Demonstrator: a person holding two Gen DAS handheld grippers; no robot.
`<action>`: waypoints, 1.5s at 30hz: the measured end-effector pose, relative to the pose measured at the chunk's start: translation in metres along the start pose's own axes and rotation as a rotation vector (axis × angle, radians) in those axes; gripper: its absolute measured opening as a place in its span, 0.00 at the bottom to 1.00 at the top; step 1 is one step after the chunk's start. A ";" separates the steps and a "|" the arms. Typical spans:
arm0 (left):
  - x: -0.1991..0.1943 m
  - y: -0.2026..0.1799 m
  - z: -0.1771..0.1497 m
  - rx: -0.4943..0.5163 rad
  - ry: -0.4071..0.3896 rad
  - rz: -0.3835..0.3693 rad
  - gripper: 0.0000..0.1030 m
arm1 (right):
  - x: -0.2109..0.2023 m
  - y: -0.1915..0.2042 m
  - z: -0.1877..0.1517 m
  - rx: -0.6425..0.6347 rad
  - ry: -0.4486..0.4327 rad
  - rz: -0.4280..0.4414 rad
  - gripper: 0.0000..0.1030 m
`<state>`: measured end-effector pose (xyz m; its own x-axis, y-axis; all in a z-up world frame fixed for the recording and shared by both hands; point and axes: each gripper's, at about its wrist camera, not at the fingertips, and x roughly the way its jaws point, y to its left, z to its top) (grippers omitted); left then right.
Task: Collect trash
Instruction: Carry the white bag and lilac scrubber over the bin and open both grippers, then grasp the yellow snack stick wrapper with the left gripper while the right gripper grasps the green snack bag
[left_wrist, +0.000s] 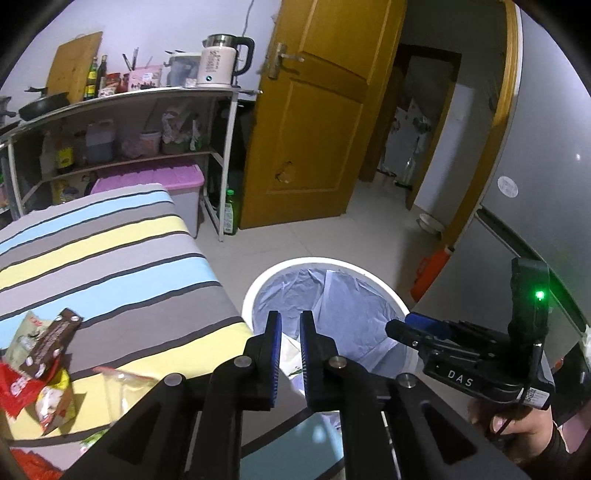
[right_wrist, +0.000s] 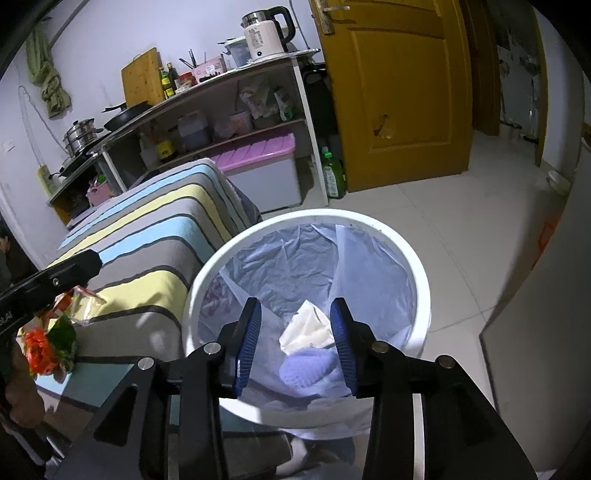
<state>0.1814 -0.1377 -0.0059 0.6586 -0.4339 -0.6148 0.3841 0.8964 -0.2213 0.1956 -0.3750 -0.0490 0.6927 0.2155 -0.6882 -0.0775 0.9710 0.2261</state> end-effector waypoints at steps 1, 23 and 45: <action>-0.005 0.002 -0.001 -0.003 -0.008 0.005 0.09 | -0.004 0.003 0.000 -0.005 -0.007 0.004 0.39; -0.128 0.059 -0.045 -0.096 -0.145 0.177 0.13 | -0.061 0.119 -0.018 -0.224 -0.082 0.226 0.39; -0.189 0.139 -0.116 -0.282 -0.144 0.463 0.35 | -0.035 0.195 -0.047 -0.348 0.021 0.368 0.39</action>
<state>0.0350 0.0797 -0.0085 0.8068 0.0201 -0.5904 -0.1407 0.9772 -0.1589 0.1224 -0.1887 -0.0135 0.5602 0.5489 -0.6205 -0.5506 0.8063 0.2162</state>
